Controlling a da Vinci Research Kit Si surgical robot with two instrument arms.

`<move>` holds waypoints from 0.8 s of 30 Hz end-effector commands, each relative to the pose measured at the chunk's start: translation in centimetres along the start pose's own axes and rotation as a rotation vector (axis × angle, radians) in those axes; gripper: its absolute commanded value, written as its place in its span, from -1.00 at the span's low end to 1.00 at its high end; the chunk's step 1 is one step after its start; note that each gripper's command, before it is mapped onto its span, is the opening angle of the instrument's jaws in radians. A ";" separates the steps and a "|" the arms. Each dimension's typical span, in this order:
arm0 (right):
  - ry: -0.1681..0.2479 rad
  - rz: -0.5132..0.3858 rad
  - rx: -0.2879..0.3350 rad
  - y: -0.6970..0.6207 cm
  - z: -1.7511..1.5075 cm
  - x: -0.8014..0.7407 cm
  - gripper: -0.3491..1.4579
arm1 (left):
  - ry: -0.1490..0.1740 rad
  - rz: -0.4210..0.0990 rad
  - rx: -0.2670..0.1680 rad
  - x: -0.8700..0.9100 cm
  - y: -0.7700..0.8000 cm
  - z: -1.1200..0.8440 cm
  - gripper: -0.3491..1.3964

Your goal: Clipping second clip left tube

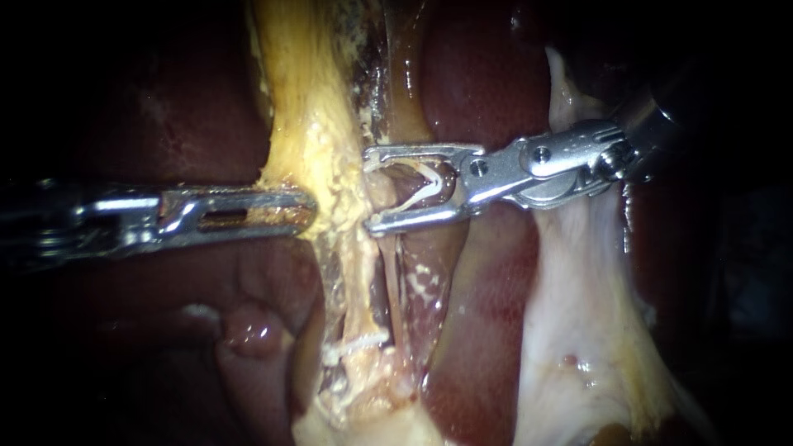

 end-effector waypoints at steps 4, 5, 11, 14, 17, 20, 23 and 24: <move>0.000 0.000 0.001 -0.01 0.00 0.01 -0.09 | 0.000 0.000 0.000 0.00 -0.01 -0.01 -1.00; 0.000 0.000 0.001 -0.01 0.00 0.01 -0.09 | 0.000 0.000 0.000 0.00 -0.01 -0.01 -1.00; 0.000 0.000 0.001 -0.02 0.00 0.03 -0.09 | -0.002 -0.001 -0.011 -0.12 0.05 -0.22 -1.00; 0.000 -0.001 0.001 -0.03 0.00 0.03 -0.08 | -0.016 -0.003 -0.021 -0.21 0.15 -0.37 -1.00; 0.000 -0.001 0.001 -0.04 0.00 0.04 -0.08 | -0.029 -0.004 -0.031 -0.27 0.27 -0.49 -1.00; 0.000 -0.001 0.002 -0.05 0.01 0.05 -0.05 | -0.032 -0.004 -0.037 -0.29 0.34 -0.54 -1.00; 0.001 -0.001 0.003 -0.11 0.01 0.10 0.00 | -0.033 -0.004 -0.039 -0.29 0.36 -0.55 -1.00; 0.001 -0.001 0.003 -0.14 0.01 0.12 0.01 | -0.033 -0.004 -0.039 -0.29 0.36 -0.55 -1.00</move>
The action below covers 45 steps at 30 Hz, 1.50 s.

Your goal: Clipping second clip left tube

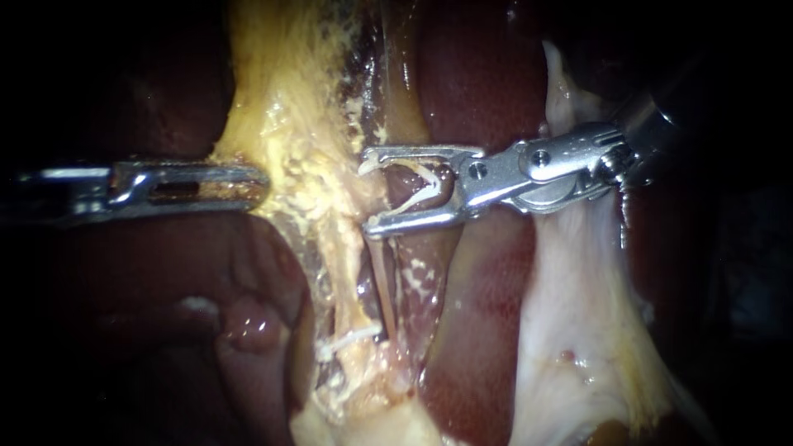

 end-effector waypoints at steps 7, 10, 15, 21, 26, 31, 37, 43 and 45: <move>0.019 0.080 0.053 -0.29 0.04 0.19 0.03 | -0.007 -0.001 -0.004 -0.02 0.01 -0.05 -1.00; 0.019 0.127 0.074 -0.41 0.08 0.22 0.03 | -0.010 -0.003 -0.004 -0.04 0.02 -0.09 -1.00; -0.048 0.191 0.107 -0.54 0.15 0.12 0.02 | -0.014 -0.005 -0.006 -0.06 0.01 -0.14 -1.00; -0.121 0.264 0.119 -0.60 0.25 -0.15 -0.01 | -0.016 -0.007 -0.005 -0.07 -0.02 -0.17 -1.00; -0.181 0.339 0.124 -0.64 0.34 -0.42 -0.01 | -0.017 -0.009 -0.007 -0.06 -0.06 -0.19 -1.00; -0.206 0.380 0.120 -0.64 0.41 -0.56 -0.01 | -0.020 -0.011 -0.006 -0.06 -0.10 -0.21 -1.00; -0.225 0.419 0.111 -0.61 0.48 -0.66 -0.01 | -0.024 -0.013 -0.007 -0.05 -0.16 -0.23 -1.00; -0.229 0.422 0.113 -0.58 0.62 -0.73 -0.01 | -0.025 -0.015 -0.009 -0.05 -0.20 -0.23 -1.00; -0.217 0.429 0.125 -0.58 0.67 -0.74 -0.01 | -0.025 -0.015 -0.009 -0.05 -0.20 -0.23 -1.00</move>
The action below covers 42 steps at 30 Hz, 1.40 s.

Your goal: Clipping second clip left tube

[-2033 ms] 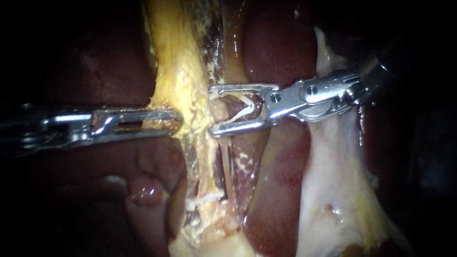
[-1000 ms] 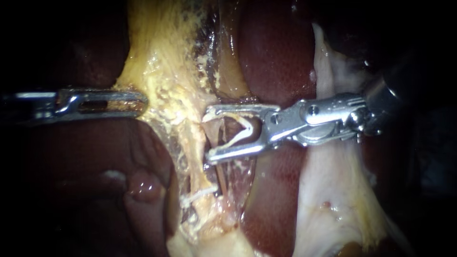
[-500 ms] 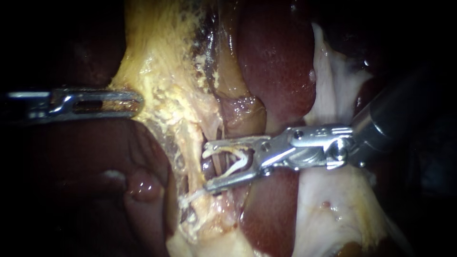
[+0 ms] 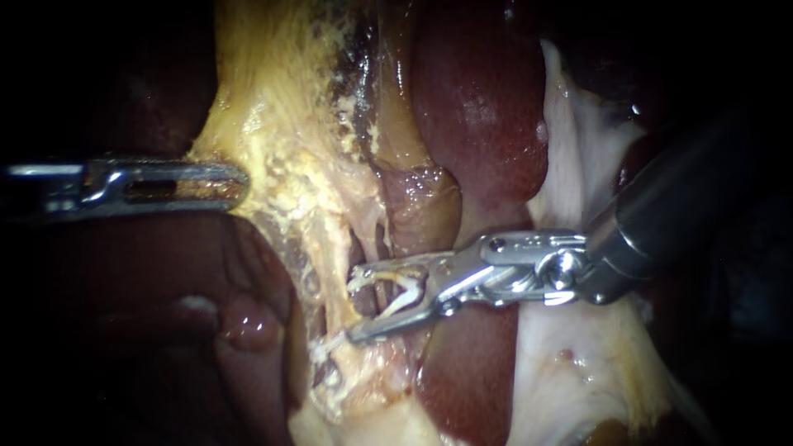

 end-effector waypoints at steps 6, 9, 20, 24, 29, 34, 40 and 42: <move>0.045 0.030 0.079 0.01 0.12 -0.02 0.00 | 0.000 0.000 -0.001 0.00 0.00 0.00 -1.00; 0.071 0.047 0.128 0.02 0.16 -0.05 0.00 | 0.000 0.000 -0.001 0.01 -0.01 0.00 -1.00; 0.152 0.098 0.296 -0.04 0.29 0.02 -0.02 | -0.001 -0.001 -0.002 0.01 -0.03 0.00 -1.00; 0.163 0.100 0.307 -0.08 0.37 0.07 -0.03 | -0.001 -0.001 -0.002 0.01 -0.03 0.01 -1.00; 0.166 0.096 0.308 -0.08 0.42 0.09 -0.07 | -0.001 -0.001 -0.002 0.00 -0.03 0.01 -1.00; 0.169 0.097 0.298 -0.06 0.43 0.07 -0.12 | -0.002 -0.001 -0.002 0.01 -0.04 0.01 -1.00; 0.179 0.101 0.271 -0.05 0.40 0.05 -0.71 | -0.002 -0.001 -0.003 0.01 -0.04 0.02 -1.00; 0.189 0.105 0.253 -0.05 0.37 0.04 -1.00 | -0.002 -0.001 -0.003 0.01 -0.04 0.02 -1.00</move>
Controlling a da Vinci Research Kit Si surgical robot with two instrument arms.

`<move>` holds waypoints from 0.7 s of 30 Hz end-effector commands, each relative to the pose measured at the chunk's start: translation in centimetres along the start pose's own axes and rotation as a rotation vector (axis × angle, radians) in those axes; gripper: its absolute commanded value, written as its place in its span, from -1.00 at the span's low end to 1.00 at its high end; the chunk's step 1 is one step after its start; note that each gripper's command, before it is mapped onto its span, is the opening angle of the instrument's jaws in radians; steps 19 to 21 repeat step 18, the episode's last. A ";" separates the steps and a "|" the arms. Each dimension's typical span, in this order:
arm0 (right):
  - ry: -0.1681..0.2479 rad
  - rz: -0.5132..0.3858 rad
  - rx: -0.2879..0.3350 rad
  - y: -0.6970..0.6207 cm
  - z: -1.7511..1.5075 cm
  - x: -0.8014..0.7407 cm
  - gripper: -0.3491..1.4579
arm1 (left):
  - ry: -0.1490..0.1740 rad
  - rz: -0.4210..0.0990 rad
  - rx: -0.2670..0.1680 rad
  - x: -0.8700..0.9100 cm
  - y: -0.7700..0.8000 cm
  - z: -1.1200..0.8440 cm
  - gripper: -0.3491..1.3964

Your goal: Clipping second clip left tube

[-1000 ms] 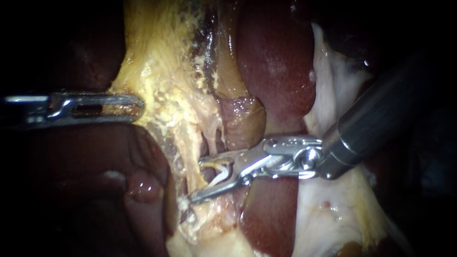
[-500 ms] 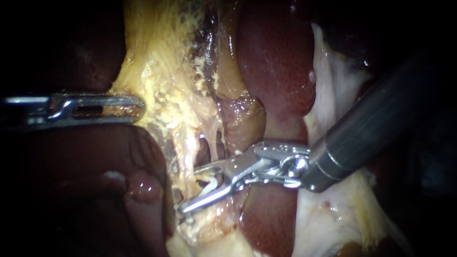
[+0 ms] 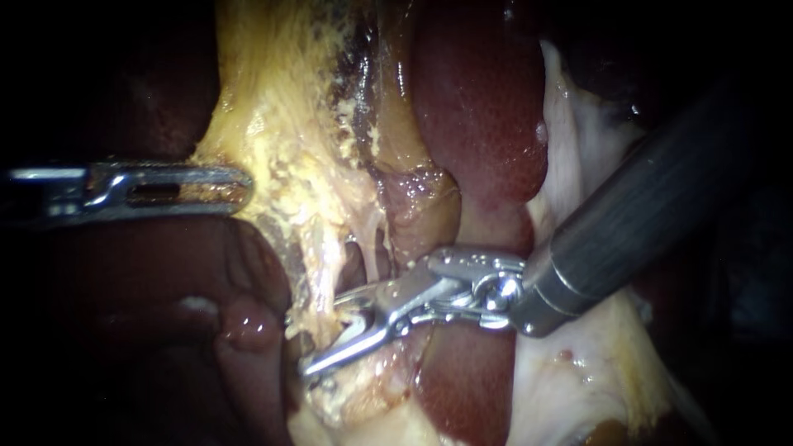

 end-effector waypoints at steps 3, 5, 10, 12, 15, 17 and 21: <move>-0.012 0.003 -0.023 0.01 -0.03 0.01 -1.00 | 0.000 0.000 0.000 0.00 0.00 0.00 -1.00; -0.017 0.003 -0.026 0.02 -0.03 0.01 -1.00 | 0.000 0.000 0.000 0.00 0.00 0.00 -1.00; -0.020 0.003 -0.028 0.02 -0.03 0.00 -1.00 | 0.000 0.000 0.000 0.00 0.00 0.00 -1.00; -0.020 0.003 -0.028 0.02 -0.03 0.00 -1.00 | 0.000 0.000 0.000 0.00 0.00 0.00 -1.00; -0.020 0.003 -0.028 0.02 -0.03 0.00 -1.00 | 0.000 0.000 0.000 0.00 0.00 0.00 -1.00; -0.020 0.003 -0.028 0.02 -0.04 -0.01 -1.00 | 0.000 0.000 0.000 0.00 0.00 0.00 -1.00; -0.022 0.003 -0.029 0.02 -0.04 -0.01 -1.00 | 0.000 0.000 0.000 0.00 0.00 0.00 -1.00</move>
